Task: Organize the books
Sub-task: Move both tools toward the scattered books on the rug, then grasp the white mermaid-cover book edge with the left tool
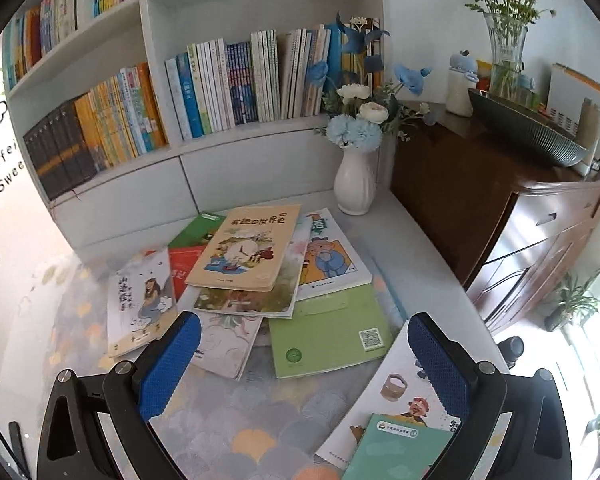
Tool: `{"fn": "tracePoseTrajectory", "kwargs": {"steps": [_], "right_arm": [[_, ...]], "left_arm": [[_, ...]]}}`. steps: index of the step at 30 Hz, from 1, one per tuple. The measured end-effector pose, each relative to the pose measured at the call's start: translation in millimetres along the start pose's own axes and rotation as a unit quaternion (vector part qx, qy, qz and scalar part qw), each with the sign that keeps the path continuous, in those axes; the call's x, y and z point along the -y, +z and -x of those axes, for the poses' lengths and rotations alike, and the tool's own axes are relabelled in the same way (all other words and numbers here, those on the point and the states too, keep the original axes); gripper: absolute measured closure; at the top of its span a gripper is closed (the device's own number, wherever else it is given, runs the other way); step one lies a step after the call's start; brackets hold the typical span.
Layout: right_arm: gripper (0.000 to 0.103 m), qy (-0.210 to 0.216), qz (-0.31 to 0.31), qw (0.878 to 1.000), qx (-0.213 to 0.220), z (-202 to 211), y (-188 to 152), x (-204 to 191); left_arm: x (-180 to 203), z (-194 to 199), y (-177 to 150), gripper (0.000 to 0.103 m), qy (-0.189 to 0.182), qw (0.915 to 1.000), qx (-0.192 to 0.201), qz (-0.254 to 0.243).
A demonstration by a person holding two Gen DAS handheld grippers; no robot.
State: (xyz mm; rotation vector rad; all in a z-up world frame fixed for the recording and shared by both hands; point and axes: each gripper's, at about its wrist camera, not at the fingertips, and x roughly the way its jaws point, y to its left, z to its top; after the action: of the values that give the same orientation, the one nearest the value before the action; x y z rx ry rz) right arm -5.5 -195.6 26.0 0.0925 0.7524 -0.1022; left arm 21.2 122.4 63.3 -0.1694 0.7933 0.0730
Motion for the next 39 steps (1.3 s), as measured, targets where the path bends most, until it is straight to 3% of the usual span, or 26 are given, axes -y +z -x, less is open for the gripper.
{"fn": "tracePoseTrajectory", "kwargs": {"steps": [3,7,15,21,25,32,35,37,39], "right_arm": [[0.0,-0.01,0.007,1.0,-0.019,-12.7,-3.2,-10.9],[0.0,-0.023,0.016,0.999,-0.038,-33.2,-5.4,-34.6],[0.0,-0.022,0.054,0.997,-0.053,-75.8,16.7,-101.2],[0.0,-0.021,0.058,0.996,-0.067,-109.2,25.3,-132.2],[0.0,-0.006,0.073,0.994,-0.086,-144.2,20.0,-152.0],[0.001,0.063,0.109,0.984,-0.125,-216.1,11.6,-189.5],[0.017,0.099,0.113,0.978,-0.142,-238.1,10.2,-204.9],[0.033,0.103,0.118,0.973,-0.17,-258.5,6.4,-213.2],[0.041,0.102,0.115,0.968,-0.196,-277.3,1.3,-216.0]], "left_arm": [[-15.0,-21.8,3.2,0.001,0.018,0.9992,-0.011,-0.034],[-15.6,-45.2,7.5,0.001,-0.011,0.9966,-0.017,-0.079],[-32.1,-111.6,2.2,0.001,-0.063,0.9909,-0.087,-0.082],[-37.8,-154.5,-4.6,0.001,-0.038,0.9895,-0.103,-0.094],[-57.1,-188.9,-16.5,0.001,-0.036,0.9892,-0.125,-0.067],[-84.1,-236.6,-31.8,0.002,-0.058,0.9848,-0.163,-0.012],[-84.9,-249.8,-36.7,0.003,-0.062,0.9829,-0.174,-0.006],[-84.2,-256.1,-41.7,0.01,-0.069,0.981,-0.181,0.0],[-83.5,-261.0,-46.0,0.016,-0.081,0.9783,-0.191,0.009]]}}
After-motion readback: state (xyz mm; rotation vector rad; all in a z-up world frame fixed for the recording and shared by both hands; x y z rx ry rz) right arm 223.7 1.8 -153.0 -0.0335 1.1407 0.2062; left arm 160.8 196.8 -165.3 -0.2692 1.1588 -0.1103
